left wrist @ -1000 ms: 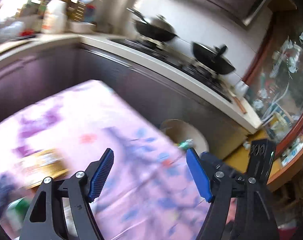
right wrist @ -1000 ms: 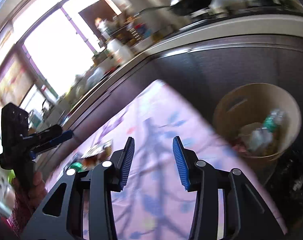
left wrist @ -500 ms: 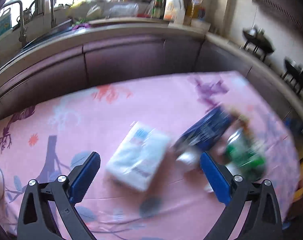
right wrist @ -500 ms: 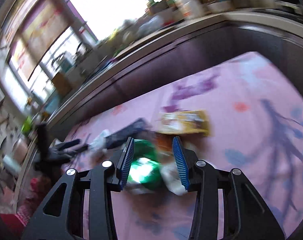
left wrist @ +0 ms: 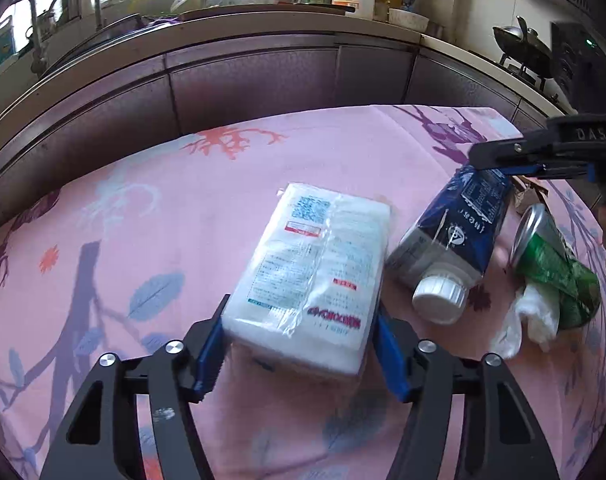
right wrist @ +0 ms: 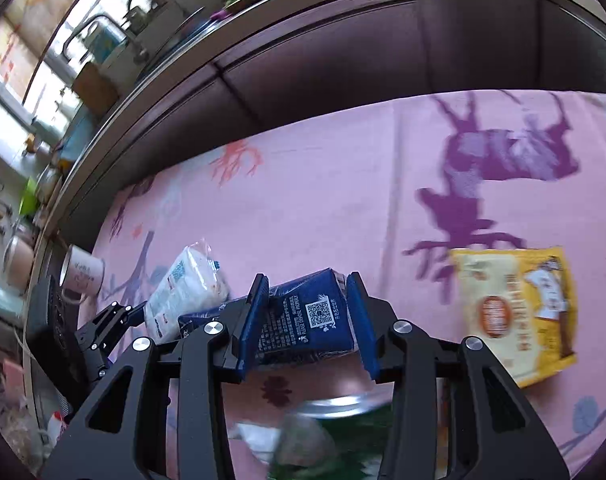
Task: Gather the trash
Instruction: 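Grasp the white tissue pack with the left tool while the right tool grasps the blue-and-white milk carton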
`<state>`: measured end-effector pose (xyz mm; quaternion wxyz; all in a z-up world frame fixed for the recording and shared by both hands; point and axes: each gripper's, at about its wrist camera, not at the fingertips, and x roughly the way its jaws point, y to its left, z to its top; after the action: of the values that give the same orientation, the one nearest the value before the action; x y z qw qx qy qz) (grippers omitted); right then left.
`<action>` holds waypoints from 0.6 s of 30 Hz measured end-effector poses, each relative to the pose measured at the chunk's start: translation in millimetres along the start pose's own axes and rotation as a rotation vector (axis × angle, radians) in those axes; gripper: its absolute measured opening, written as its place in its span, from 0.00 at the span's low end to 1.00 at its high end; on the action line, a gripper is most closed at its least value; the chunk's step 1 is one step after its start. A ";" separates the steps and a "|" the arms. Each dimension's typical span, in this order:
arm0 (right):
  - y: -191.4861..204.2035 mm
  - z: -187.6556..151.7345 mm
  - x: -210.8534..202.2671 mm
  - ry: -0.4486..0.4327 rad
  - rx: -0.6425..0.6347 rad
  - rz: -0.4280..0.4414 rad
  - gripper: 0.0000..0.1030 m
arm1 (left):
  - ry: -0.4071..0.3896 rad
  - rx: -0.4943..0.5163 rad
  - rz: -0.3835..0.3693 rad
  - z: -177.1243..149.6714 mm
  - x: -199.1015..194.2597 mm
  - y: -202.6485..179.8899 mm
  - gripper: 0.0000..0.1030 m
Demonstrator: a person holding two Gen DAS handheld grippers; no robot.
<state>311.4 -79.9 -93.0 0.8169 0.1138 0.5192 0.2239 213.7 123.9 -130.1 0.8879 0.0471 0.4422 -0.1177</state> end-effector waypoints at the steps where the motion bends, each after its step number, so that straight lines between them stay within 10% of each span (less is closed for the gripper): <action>1: 8.2 -1.2 2.6 0.008 -0.028 0.006 0.39 | 0.005 -0.015 0.003 -6.4 -5.6 5.6 0.62; 13: 112.5 -134.1 -4.3 0.271 -0.358 0.235 0.42 | 0.015 -0.262 0.081 -96.2 -74.2 87.4 0.62; 18: 135.6 -179.2 -25.7 0.151 -0.638 0.080 0.49 | -0.005 -0.309 0.090 -100.9 -80.9 93.5 0.62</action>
<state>107.4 17.9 -93.7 0.7611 -0.1443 0.4772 0.4150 111.9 246.9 -128.6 0.8902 -0.0706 0.4501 -0.0083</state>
